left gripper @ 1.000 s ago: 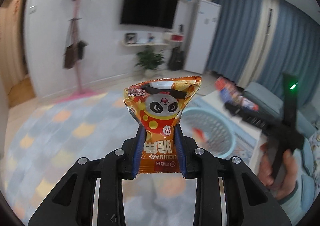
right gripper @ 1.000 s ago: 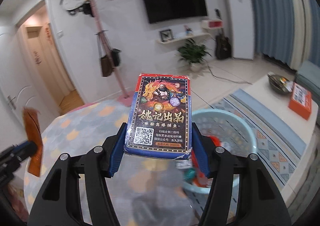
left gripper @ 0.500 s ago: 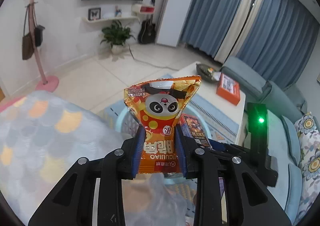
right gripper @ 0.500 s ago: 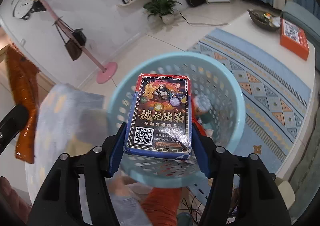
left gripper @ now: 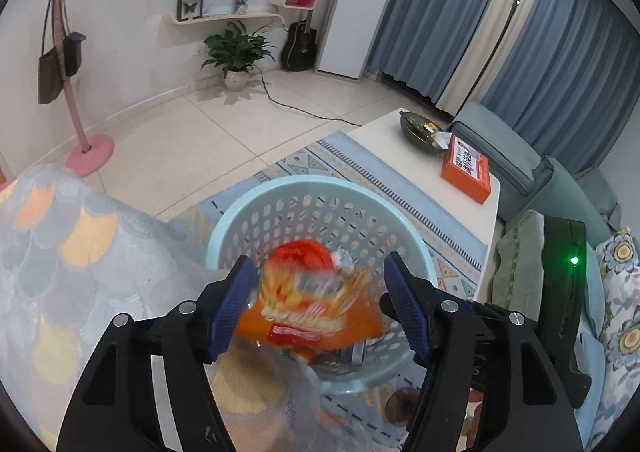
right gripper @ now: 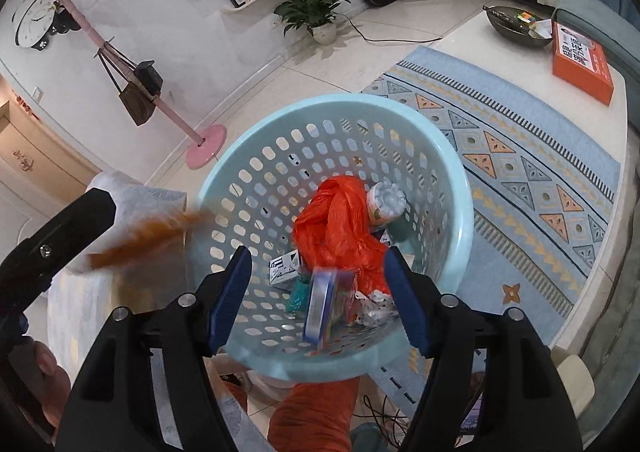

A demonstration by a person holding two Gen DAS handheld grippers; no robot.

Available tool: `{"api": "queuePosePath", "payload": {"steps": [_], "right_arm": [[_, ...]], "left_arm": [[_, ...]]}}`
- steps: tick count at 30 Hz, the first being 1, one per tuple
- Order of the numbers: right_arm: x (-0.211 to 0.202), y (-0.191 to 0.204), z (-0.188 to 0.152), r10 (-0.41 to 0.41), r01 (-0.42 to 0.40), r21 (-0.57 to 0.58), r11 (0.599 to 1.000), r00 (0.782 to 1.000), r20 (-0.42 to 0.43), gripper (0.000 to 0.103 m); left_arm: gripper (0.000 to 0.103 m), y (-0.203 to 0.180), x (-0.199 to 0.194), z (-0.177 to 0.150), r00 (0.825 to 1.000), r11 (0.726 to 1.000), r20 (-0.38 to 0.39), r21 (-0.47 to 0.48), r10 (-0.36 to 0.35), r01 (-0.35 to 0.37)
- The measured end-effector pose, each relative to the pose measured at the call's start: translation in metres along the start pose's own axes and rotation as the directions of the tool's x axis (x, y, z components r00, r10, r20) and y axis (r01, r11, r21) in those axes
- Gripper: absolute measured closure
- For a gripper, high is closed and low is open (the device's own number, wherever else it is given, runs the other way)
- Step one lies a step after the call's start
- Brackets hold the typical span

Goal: Collect trash
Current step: 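Carry the snack bag and card box over the basket and open both tools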

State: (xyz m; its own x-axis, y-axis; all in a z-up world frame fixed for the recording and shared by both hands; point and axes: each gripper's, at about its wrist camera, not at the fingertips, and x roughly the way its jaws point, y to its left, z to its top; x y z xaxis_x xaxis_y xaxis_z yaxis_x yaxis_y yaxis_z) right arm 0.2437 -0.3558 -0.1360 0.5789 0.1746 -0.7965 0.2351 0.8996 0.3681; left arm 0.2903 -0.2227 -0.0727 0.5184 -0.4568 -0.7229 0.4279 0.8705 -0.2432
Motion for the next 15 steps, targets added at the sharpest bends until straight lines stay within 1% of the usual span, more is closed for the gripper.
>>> {"api": "queuePosePath", "payload": {"steps": [4, 6, 11, 13, 15], "right_arm": [[-0.011, 0.011, -0.010, 0.021, -0.021, -0.011, 1.000, 1.000, 0.009, 0.038], [-0.018, 0.017, -0.015, 0.033, -0.032, -0.020, 0.999, 0.999, 0.016, 0.038], [-0.043, 0.038, -0.028, 0.050, -0.047, -0.057, 0.997, 0.997, 0.053, 0.038], [-0.055, 0.049, -0.034, 0.055, -0.049, -0.080, 0.996, 0.996, 0.072, 0.038], [-0.068, 0.062, -0.042, 0.054, -0.043, -0.113, 0.993, 0.994, 0.098, 0.038]], "left_arm": [[0.037, 0.004, -0.013, -0.008, 1.000, 1.000, 0.013, -0.010, -0.004, 0.004], [0.036, 0.005, -0.022, -0.013, 1.000, 1.000, 0.024, -0.014, -0.003, 0.003], [0.034, 0.015, -0.052, -0.025, 0.997, 0.999, 0.070, -0.043, 0.010, -0.007], [0.033, 0.016, -0.066, -0.033, 0.995, 0.999, 0.092, -0.045, 0.026, -0.022], [0.028, 0.019, -0.085, -0.042, 0.991, 0.998, 0.125, -0.044, 0.056, -0.051]]}}
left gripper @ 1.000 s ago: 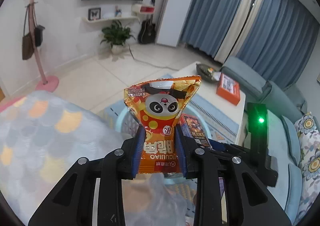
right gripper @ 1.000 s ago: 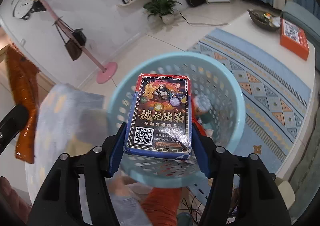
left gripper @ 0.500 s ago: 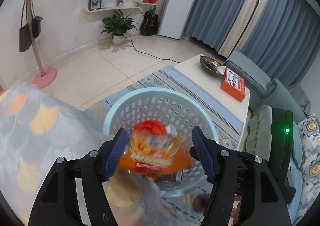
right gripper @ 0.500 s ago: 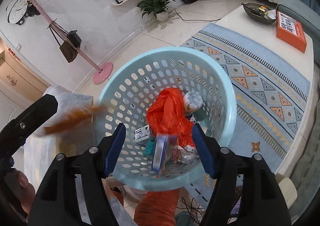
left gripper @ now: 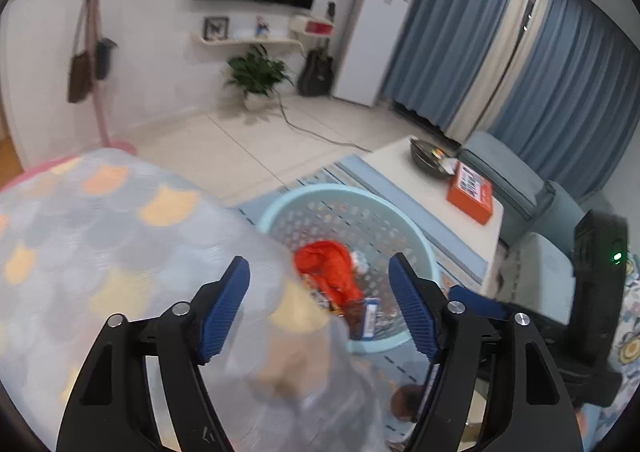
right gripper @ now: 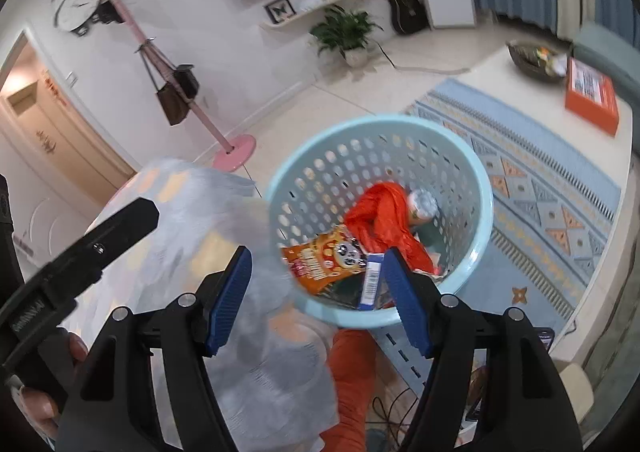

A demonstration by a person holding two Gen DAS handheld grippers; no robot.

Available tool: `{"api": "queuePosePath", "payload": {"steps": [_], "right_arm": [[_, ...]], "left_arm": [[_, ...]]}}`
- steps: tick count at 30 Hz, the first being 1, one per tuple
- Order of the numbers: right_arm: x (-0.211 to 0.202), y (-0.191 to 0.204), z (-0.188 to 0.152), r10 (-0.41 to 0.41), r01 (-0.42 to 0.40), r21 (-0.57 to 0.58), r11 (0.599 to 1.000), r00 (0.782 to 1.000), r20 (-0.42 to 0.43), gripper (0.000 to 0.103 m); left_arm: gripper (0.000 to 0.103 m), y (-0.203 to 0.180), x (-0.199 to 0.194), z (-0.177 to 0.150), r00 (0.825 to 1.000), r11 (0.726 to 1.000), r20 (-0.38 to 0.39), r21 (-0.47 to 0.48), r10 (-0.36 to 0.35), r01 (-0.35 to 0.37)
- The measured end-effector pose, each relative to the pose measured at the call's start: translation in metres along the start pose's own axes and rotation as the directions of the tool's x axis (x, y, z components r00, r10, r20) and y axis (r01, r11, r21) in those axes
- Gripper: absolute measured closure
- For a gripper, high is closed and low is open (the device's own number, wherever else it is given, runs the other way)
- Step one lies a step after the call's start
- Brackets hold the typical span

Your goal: Collect trash

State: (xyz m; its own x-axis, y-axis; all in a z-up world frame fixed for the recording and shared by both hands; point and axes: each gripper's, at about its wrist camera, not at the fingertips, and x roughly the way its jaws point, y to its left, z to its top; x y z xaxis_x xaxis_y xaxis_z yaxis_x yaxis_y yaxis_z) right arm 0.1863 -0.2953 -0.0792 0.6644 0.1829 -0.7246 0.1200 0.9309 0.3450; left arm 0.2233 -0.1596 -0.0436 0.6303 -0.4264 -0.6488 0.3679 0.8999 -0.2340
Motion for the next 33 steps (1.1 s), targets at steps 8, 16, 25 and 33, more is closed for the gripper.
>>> {"api": "queuePosePath", "payload": {"steps": [8, 16, 25, 33], "right_arm": [[-0.049, 0.052, -0.028, -0.063, 0.088, -0.134, 0.987, 0.982, 0.180, 0.033], [-0.075, 0.080, -0.056, -0.067, 0.147, -0.203, 0.968, 0.933, 0.355, 0.032], [-0.075, 0.080, -0.067, -0.077, 0.180, -0.207, 0.962, 0.901, 0.426, 0.032], [-0.060, 0.075, -0.067, -0.076, 0.170, -0.202, 0.965, 0.912, 0.403, 0.032]], "left_arm": [[0.017, 0.022, -0.077, -0.047, 0.962, 0.976, 0.164, -0.023, 0.217, -0.216], [0.014, 0.040, -0.112, -0.084, 0.866, 0.923, 0.318, -0.128, 0.386, -0.364], [0.010, 0.036, -0.132, -0.089, 0.789, 0.889, 0.412, -0.166, 0.456, -0.427], [0.008, 0.032, -0.133, -0.089, 0.769, 0.875, 0.425, -0.152, 0.477, -0.459]]}}
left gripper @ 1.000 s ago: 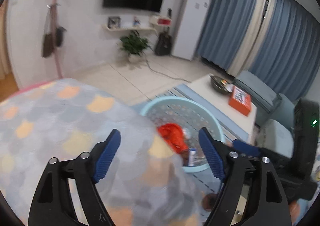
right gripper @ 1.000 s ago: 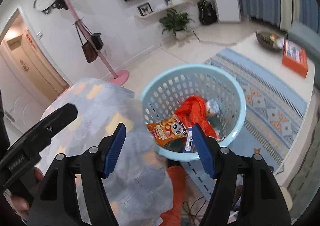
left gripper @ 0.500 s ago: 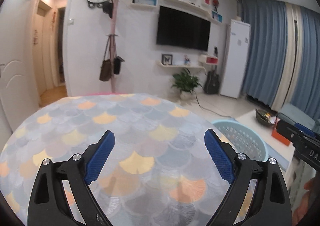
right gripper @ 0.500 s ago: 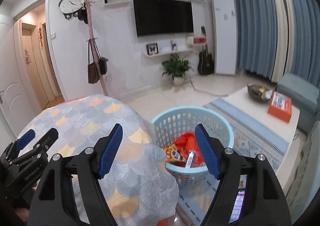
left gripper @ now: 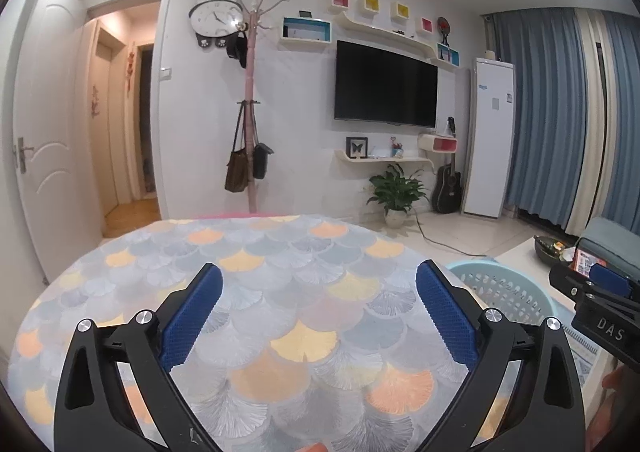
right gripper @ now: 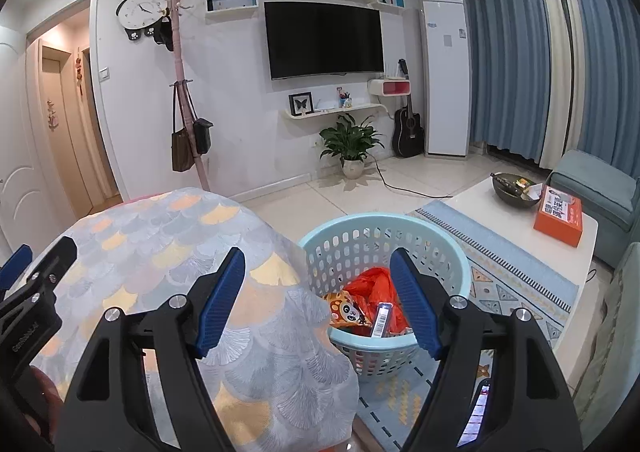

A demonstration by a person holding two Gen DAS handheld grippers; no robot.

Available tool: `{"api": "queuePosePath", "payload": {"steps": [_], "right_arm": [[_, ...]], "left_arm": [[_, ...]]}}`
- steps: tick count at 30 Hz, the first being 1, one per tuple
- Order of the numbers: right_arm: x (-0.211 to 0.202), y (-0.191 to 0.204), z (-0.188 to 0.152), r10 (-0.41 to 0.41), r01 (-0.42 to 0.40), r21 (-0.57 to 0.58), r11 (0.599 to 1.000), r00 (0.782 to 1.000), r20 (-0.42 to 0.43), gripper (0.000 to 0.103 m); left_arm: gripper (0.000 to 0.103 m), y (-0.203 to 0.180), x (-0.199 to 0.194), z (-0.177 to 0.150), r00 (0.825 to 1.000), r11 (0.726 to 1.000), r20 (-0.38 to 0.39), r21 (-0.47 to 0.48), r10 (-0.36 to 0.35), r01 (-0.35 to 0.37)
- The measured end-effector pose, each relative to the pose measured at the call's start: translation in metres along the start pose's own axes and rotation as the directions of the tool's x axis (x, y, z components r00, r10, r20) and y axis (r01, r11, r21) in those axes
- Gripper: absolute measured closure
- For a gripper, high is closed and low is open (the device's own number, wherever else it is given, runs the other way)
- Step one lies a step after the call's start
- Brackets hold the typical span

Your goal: Collect trash

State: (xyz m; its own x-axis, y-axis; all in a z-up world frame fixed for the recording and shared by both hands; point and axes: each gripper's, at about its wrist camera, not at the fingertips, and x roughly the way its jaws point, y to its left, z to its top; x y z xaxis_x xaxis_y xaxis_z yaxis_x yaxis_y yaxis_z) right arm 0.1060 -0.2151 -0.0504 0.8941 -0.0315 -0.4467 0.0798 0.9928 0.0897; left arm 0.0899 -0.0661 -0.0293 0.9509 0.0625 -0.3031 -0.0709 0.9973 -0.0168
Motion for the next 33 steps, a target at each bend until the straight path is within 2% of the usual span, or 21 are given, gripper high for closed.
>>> {"api": "queuePosePath", "payload": {"steps": [33], "right_arm": [[0.015, -0.004, -0.011, 0.026, -0.025, 0.021, 0.999, 0.999, -0.025, 0.030]], "left_arm": [[0.008, 0.003, -0.002, 0.000, 1.000, 1.000, -0.004, 0.006, 0.018, -0.018]]}}
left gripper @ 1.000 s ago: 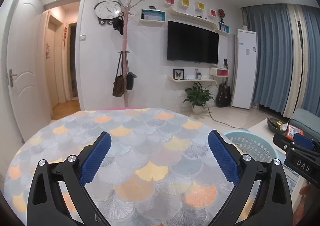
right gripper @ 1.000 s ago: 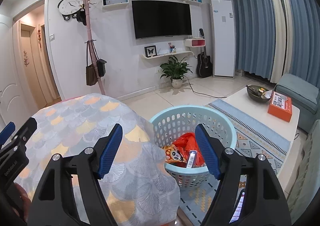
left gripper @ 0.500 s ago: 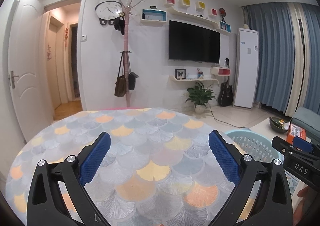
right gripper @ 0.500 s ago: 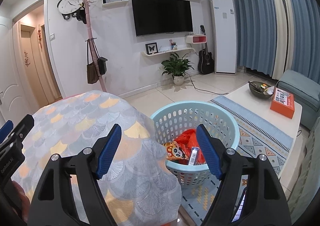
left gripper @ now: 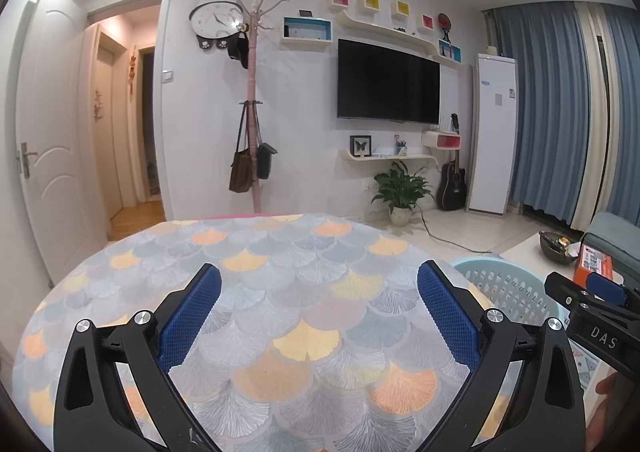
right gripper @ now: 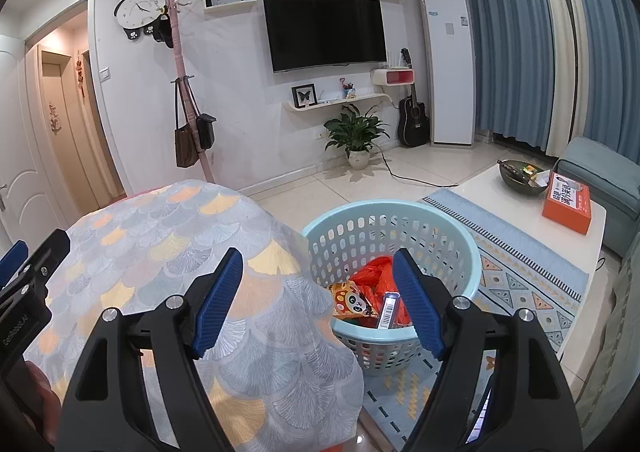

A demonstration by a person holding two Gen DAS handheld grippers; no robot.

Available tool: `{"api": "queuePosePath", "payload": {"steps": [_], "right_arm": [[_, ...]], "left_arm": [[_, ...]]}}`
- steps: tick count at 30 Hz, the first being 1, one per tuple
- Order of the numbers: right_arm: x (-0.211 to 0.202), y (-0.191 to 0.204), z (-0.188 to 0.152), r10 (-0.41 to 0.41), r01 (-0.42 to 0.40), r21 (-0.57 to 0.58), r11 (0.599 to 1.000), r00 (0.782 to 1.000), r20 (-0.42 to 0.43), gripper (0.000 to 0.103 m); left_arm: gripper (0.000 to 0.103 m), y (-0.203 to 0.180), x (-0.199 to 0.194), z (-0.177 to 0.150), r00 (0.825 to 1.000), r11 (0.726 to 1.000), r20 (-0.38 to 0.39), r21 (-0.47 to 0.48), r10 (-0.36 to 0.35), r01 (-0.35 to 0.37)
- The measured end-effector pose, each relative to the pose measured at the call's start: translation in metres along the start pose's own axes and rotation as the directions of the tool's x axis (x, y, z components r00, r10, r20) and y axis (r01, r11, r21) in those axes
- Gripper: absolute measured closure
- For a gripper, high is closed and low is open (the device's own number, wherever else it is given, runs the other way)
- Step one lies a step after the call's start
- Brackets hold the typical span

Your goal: Collect trash

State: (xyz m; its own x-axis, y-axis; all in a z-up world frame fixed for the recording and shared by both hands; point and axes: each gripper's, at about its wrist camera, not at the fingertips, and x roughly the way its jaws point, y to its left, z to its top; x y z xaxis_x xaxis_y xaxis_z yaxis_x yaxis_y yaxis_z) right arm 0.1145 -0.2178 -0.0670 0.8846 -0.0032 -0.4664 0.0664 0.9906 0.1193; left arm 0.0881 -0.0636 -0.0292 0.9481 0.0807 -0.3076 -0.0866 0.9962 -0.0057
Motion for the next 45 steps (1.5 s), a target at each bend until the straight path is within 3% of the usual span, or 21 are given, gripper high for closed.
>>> {"api": "queuePosePath", "payload": {"steps": [45], "right_arm": [[0.0067, 0.0006, -0.0029, 0.013, -0.013, 0.001, 1.000, 1.000, -0.011, 0.030]], "left_arm": [[0.008, 0.0055, 0.0065, -0.0080, 1.000, 1.000, -0.008, 0.014, 0.014, -0.014]]}}
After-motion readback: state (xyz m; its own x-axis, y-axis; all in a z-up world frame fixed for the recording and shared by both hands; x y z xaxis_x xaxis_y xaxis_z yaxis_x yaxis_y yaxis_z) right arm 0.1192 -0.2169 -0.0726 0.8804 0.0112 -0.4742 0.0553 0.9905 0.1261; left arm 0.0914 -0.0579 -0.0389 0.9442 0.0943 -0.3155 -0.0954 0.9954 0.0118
